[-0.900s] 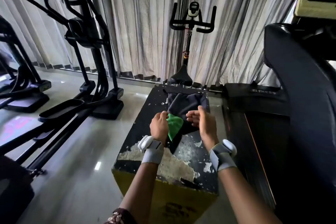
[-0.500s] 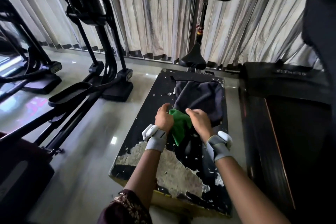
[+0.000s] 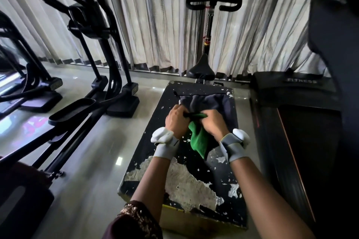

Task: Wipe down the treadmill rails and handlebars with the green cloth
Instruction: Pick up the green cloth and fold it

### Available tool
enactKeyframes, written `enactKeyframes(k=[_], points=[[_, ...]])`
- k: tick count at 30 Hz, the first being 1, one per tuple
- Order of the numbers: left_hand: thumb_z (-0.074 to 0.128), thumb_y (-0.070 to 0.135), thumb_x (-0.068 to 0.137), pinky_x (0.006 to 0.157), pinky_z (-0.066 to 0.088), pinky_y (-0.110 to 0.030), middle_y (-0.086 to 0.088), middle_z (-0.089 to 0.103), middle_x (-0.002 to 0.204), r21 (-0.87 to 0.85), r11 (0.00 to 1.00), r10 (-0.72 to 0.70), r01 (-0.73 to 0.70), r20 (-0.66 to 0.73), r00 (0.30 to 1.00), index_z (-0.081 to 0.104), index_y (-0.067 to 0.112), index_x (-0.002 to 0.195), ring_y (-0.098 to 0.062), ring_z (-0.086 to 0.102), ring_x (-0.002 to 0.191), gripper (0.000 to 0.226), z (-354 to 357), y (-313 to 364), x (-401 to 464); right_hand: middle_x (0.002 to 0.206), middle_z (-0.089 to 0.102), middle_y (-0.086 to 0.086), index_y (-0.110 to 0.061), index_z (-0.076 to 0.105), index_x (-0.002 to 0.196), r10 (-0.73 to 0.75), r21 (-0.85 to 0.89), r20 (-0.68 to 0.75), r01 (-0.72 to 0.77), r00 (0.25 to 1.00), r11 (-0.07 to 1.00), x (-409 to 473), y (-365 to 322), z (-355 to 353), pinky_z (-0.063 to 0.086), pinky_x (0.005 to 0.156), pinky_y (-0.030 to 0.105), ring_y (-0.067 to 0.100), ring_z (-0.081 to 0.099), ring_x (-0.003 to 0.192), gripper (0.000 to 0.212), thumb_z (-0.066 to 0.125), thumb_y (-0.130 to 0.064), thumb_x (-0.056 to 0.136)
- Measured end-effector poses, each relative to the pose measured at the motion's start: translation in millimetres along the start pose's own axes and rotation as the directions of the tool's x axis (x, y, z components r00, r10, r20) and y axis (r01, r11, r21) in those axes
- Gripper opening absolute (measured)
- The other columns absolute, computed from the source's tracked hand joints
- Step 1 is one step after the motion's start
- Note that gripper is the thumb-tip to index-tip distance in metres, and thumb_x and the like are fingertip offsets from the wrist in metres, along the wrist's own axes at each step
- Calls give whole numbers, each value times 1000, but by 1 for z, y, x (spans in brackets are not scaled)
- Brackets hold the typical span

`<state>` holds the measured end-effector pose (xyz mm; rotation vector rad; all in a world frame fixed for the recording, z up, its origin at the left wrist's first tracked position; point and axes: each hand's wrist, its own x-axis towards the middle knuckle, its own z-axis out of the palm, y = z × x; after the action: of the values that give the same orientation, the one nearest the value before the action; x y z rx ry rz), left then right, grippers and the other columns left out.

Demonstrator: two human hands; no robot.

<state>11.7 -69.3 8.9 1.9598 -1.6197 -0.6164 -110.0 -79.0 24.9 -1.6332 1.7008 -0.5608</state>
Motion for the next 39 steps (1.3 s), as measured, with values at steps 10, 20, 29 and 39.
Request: enactKeyframes(k=[10,20,29,39], points=[[54,-1,79,90,49,-43,-14,65,116,-44,907,410,-420,-143,901,61,12,118,-33,61,107,42,-55,75,-29,115,69,15,-7,67,115,-224,-51,-435,225,872,973,-90,-55,-106,44,85,24,27,62,110,28,63,-9,87],[56,7,80,94,50,-37,-10,70,114,0,958,287,-287,24,958,68,21,113,-29,64,110,38,-34,75,-88,113,69,18,-3,67,113,-165,-30,-674,197,720,980,-186,-23,-180,43,81,24,29,63,106,29,64,-11,86],[69,13,78,88,48,-27,-11,72,109,-222,938,232,-264,-163,959,73,20,106,-28,65,106,29,-39,119,-193,98,72,19,-3,70,101,-24,117,-761,174,648,978,-296,53,-239,47,74,29,26,65,88,22,62,-14,83],[75,20,67,76,50,-31,-12,74,93,-300,872,292,-387,-316,903,74,19,91,-25,68,89,24,-28,133,-303,111,69,19,-3,66,113,61,193,-804,163,592,967,-416,126,-269,43,76,26,31,62,104,28,52,-6,89]])
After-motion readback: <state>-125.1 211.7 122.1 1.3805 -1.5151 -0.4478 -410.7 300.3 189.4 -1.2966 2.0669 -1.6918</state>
